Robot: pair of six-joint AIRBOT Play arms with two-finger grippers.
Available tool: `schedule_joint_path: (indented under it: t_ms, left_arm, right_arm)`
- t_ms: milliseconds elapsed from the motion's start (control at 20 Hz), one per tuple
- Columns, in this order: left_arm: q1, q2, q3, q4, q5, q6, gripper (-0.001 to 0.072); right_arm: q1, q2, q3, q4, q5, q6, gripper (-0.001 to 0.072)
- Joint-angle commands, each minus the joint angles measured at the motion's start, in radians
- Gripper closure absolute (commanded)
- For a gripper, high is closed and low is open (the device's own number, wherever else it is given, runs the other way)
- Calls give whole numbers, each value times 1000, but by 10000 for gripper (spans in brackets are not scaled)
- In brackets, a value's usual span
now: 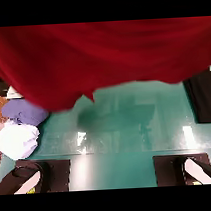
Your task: Fold the shirts.
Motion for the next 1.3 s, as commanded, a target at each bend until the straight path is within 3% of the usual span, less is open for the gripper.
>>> schedule_joint_path:
  t_ms: [0, 150, 300, 550, 600, 650, 700, 900, 1250]
  left_arm:
    - [0, -61, -81, 84, -102, -29, 680]
    - [0, -180, -238, 86, -113, -31, 679]
    - [0, -347, -402, 85, -45, -55, 679]
    - [2, -608, -458, 96, 53, -55, 674]
    - [10, -624, -459, 89, 51, -55, 480]
    - [18, -632, -455, 86, 47, -64, 212]
    - [34, -629, -447, 83, 22, -80, 169]
    - [132, -571, -433, 79, -239, -63, 169]
    - [160, -174, -1102, 12, -167, -99, 169]
  right_arm:
    - [-5, -72, 20, -4, 45, 37, 693]
    - [73, -194, -108, -14, 63, 37, 693]
    - [183, -366, -225, -163, 57, 42, 692]
    - [246, -632, -261, -174, -15, 42, 687]
    - [247, -668, -234, -165, -2, 42, 537]
    - [241, -701, -198, -126, 21, 42, 273]
    - [227, -723, -163, -78, 44, 42, 253]
    - [166, -677, -191, 40, 131, 27, 262]
    - [56, -303, -718, 60, 43, -13, 262]
